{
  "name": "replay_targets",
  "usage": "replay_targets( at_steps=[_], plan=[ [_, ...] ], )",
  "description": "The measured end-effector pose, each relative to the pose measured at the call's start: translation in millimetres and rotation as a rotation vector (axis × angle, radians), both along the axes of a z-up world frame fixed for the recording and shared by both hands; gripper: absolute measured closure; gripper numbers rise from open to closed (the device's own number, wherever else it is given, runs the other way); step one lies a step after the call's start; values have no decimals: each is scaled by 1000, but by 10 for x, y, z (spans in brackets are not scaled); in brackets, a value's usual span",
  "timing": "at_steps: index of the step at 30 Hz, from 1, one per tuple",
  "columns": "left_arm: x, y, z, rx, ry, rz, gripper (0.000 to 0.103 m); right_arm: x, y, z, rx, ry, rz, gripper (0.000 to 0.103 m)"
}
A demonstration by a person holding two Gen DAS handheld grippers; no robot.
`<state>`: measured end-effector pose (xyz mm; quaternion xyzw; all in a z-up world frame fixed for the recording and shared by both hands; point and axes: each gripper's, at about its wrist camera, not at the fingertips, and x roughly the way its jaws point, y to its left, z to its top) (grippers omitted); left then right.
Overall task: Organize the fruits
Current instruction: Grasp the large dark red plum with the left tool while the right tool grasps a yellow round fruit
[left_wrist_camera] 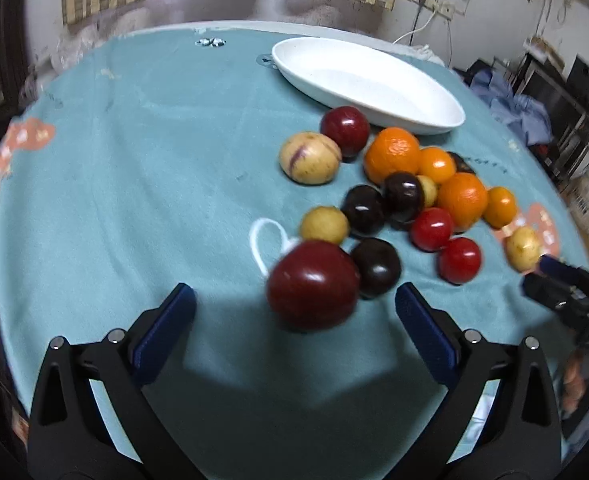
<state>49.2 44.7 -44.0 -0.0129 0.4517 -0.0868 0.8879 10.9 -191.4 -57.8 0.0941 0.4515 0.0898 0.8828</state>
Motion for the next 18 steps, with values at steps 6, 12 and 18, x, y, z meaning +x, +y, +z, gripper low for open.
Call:
replay_targets(
  at_steps=[6, 12, 18],
  plan=[
    [-21, -135, 99, 111, -94, -38, 2, -24, -80, 2, 62, -7, 2, 1],
    [0, -281, 123, 96, -105, -142, 23, -38, -192, 67, 138, -33, 58, 1],
    [-13, -258, 83, 57, -87, -169, 37, -126, 131, 171, -33, -123, 173, 1]
  ],
)
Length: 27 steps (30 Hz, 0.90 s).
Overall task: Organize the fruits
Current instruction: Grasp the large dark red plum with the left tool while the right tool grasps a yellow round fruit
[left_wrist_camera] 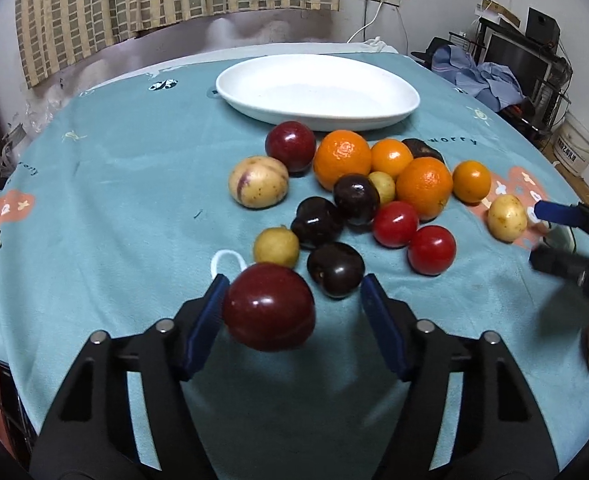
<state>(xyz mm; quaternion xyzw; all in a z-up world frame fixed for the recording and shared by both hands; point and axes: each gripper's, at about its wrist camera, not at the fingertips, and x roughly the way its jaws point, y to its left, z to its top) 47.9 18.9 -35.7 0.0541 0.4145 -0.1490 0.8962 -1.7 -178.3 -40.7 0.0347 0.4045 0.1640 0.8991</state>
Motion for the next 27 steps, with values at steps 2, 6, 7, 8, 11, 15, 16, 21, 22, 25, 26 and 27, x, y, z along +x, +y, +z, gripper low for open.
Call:
replay_targets(
  at_steps=[2, 6, 7, 8, 11, 15, 16, 21, 22, 25, 26, 27],
  plan=[
    [-11, 43, -3, -24, 9, 0, 46, -3, 21, 5, -2, -5, 16, 1],
    [-65, 93, -10, -42, 8, 2, 50, 55, -56, -26, 41, 18, -3, 27],
    [-72, 103, -10, -49, 6, 2, 52, 73, -59, -45, 46, 26, -5, 30],
    [-81, 111, -3, -58, 6, 1, 54, 98, -59, -66, 44, 35, -4, 33],
    [-102, 116, 9, -64, 3, 3, 59, 100, -28, -77, 25, 31, 1, 42],
    [-106, 168, 6, -97, 15, 9, 61, 183, -91, -105, 38, 40, -19, 59],
    [-86, 192, -4, -108, 24, 12, 61, 212, -129, -124, 54, 53, -24, 62],
    [-80, 208, -8, -126, 40, 16, 61, 221, -158, -142, 66, 56, -25, 67],
    [-95, 206, 2, -122, 36, 15, 62, 211, -171, -134, 76, 54, -24, 67],
    [-157, 229, 148, -162, -1, 25, 62, 166, -230, -42, 127, 26, -30, 71],
    [-151, 222, 209, -172, -9, 23, 62, 157, -241, -7, 139, 18, -32, 74],
    [-134, 213, 260, -176, -18, 21, 62, 159, -249, 54, 158, 8, -32, 77]
  ],
)
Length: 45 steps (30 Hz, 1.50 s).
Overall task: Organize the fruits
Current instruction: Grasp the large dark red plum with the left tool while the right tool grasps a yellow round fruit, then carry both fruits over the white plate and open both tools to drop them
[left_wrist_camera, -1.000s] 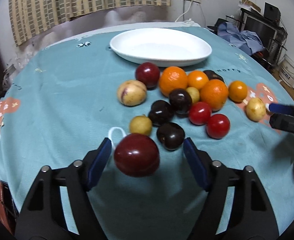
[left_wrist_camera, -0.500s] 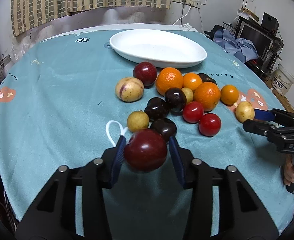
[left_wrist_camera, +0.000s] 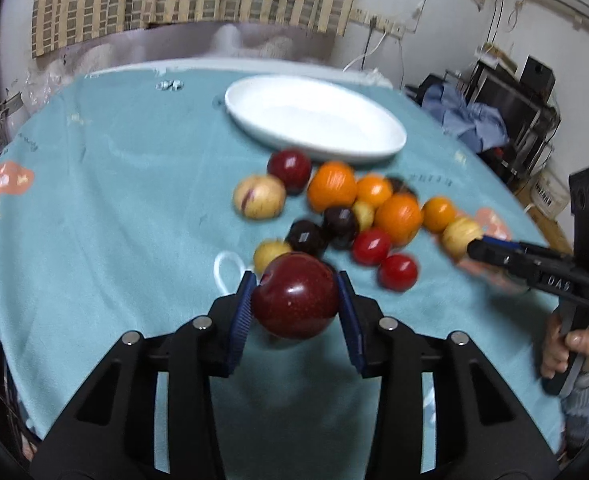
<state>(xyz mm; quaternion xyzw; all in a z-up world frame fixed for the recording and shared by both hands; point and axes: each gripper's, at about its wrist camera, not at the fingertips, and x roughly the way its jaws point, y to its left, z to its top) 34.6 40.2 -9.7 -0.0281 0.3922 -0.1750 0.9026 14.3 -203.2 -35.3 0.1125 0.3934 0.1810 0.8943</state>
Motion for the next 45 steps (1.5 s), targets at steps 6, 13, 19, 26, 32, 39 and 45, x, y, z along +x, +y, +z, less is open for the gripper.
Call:
replay_targets(
  at_steps=[6, 13, 19, 26, 32, 39, 45],
  plan=[
    [364, -281, 251, -1, -41, -20, 62, 210, 163, 83, -93, 41, 51, 75],
    [452, -314, 208, -42, -13, -39, 62, 143, 249, -86, -105, 19, 73, 36],
    [565, -380, 207, -35, -6, -44, 62, 136, 415, -154, -159, 28, 129, 67],
    [938, -572, 347, -21, -21, -51, 62, 537, 145, 371, -34, -52, 6, 67],
    [1377, -682, 241, -34, 22, -27, 61, 1219, 246, 387, -24, -57, -56, 67],
    [1608, -700, 26, -31, 54, -12, 45, 1643, 204, 196, 21, 7, -99, 66],
    [1565, -593, 112, -67, 29, 5, 38, 1517, 64, 352, 47, -83, -144, 26]
  ],
)
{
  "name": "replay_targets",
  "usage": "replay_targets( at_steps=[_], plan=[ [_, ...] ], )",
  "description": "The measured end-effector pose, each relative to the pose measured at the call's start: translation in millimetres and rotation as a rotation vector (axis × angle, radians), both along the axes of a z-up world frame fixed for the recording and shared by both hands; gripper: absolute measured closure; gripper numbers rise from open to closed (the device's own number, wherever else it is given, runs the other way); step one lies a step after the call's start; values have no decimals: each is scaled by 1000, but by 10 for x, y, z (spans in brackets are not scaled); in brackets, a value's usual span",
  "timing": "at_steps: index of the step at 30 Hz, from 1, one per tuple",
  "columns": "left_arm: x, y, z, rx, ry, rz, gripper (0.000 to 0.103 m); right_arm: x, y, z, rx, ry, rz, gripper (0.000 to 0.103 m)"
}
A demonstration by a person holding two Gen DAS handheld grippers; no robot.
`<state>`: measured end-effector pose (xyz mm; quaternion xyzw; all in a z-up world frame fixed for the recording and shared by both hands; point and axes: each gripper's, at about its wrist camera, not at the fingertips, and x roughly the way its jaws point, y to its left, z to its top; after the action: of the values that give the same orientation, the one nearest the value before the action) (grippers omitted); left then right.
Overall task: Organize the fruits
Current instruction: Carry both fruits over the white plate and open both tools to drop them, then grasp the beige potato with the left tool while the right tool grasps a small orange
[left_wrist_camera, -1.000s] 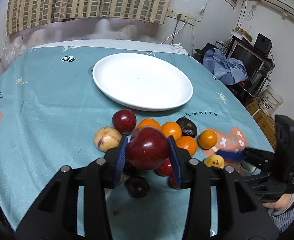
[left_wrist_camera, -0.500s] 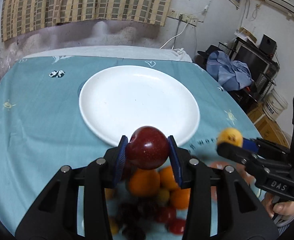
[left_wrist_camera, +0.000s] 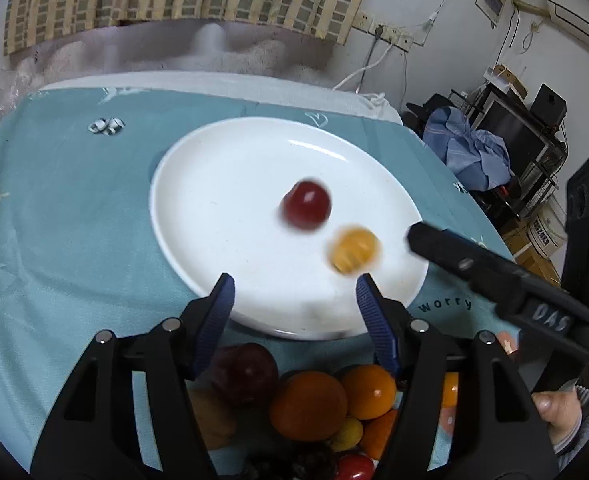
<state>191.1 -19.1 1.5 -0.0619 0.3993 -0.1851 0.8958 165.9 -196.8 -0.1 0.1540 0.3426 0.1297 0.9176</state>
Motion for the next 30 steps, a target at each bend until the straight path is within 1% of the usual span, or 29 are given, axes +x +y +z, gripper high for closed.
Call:
replay_targets(
  at_steps=[1, 2, 4, 6, 7, 8, 11, 13, 15, 17, 19, 23, 25, 27, 29, 30],
  plan=[
    [-30, 28, 29, 0, -9, 8, 37, -32, -7, 45, -2, -11, 1, 26],
    [-80, 85, 74, -4, -21, 20, 34, -72, -26, 97, 3, -23, 1, 26],
    [-203, 228, 149, -13, -44, 52, 28, -213, -120, 204, 52, -48, -4, 26],
    [-386, 410, 193, -11, -70, 98, 23, -385, -215, 259, 95, -52, -6, 18],
    [-461, 472, 198, -9, -77, 113, 21, -467, -253, 271, 108, -57, -15, 16],
    [-584, 559, 175, 3, -85, 139, 19, -568, -292, 272, 121, -66, -27, 12],
    [-839, 713, 36, 29, -80, 174, 16, -895, -380, 183, 151, -64, -47, 10],
    [-989, 752, -93, 61, -57, 185, 15, -1002, -389, 107, 161, -47, -49, 4],
    [-1081, 742, -159, 94, -52, 185, 15, -1091, -419, 31, 180, -23, -62, 3],
    [-1102, 727, -177, 116, -64, 187, 14, -1119, -427, -1, 205, -11, -56, 3],
    [-1091, 698, -186, 130, -77, 182, 13, -1098, -410, -8, 196, -7, -60, 3],
    [-989, 578, -243, 180, -64, 146, 13, -1074, -366, -37, 184, 13, -48, 3],
    [-917, 484, -272, 253, -70, 143, 13, -1069, -346, -35, 173, 10, -48, 3],
    [-845, 449, -299, 304, -73, 152, 13, -1078, -357, -33, 164, 3, -54, 3],
    [-762, 466, -332, 317, -55, 157, 13, -1079, -373, -36, 166, 3, -61, 3],
    [-720, 491, -356, 307, -38, 152, 13, -1072, -382, -46, 171, 8, -65, 3]
  ],
)
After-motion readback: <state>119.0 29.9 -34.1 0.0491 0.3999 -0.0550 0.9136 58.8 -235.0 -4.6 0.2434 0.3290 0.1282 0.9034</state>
